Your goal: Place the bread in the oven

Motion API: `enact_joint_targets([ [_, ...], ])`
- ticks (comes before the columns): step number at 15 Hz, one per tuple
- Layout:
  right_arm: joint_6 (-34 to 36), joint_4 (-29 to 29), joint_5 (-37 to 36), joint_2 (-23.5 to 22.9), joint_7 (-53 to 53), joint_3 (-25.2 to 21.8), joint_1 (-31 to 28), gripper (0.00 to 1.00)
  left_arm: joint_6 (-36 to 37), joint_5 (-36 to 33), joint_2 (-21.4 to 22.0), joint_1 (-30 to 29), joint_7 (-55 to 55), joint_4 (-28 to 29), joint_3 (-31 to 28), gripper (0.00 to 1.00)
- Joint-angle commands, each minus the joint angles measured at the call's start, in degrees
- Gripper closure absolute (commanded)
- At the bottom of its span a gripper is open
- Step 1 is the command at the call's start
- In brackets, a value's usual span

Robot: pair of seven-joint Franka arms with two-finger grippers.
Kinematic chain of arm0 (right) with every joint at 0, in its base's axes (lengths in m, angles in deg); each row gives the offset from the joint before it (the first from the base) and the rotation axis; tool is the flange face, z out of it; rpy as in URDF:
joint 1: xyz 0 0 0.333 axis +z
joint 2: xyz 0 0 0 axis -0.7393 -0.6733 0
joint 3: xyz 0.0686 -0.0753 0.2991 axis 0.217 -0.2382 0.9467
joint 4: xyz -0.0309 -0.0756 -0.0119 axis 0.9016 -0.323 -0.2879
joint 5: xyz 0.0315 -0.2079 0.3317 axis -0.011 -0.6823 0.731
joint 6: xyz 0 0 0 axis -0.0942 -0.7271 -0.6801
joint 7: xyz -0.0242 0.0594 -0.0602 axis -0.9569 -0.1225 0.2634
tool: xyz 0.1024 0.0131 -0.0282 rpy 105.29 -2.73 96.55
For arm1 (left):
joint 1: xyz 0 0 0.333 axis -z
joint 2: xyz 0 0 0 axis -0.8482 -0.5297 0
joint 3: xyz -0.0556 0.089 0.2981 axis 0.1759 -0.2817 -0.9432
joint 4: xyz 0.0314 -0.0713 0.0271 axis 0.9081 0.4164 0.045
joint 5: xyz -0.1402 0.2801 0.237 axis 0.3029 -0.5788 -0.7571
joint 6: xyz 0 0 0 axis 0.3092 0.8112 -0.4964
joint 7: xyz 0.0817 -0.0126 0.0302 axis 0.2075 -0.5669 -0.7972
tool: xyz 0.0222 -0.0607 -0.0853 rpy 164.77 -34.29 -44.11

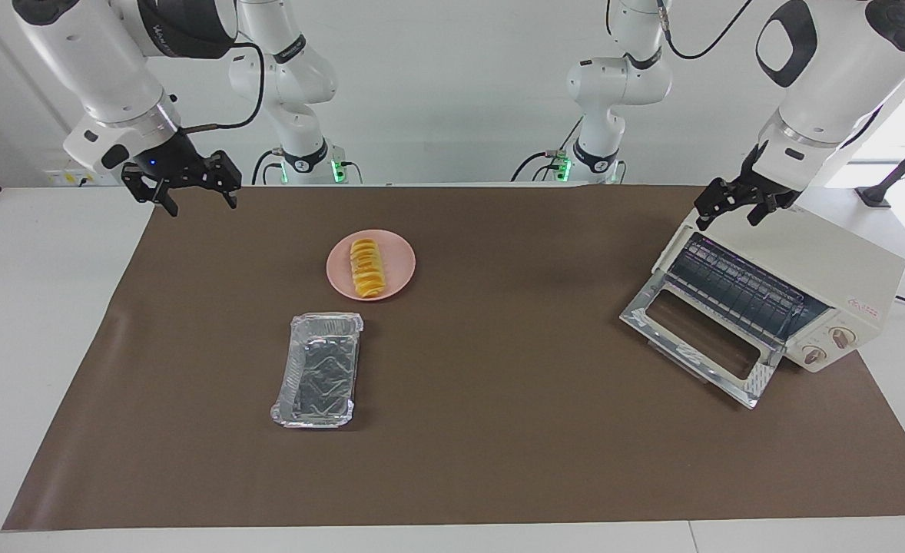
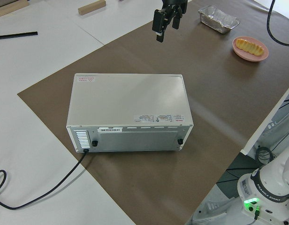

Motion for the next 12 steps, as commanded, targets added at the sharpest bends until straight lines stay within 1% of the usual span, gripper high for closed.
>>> enact_joint_targets([
  [1,-0.3,0.5,0.39,0.45,-0.44,0.96,-1.36,0.0,-0.05,0.42,0.93,-0.06,0.26,0.79,-0.07,0.0],
  [8,0.05,1.11,0.39,0.71,-0.35,0.88,-1.36,0.0,0.04,0.33,0.93,-0.06,0.26,0.79,-0.07,0.0],
  [11,-0.12,4.44,0.39,2.46,-0.43,1.05,-0.4,0.0,0.04,0.33,0.93,-0.06,0.26,0.79,-0.07,0.0],
  [12,-0.39,5.59,0.48,2.99,-0.79,1.14,0.82,0.0,-0.05,0.33,0.93,-0.06,0.26,0.79,-0.07,0.0],
])
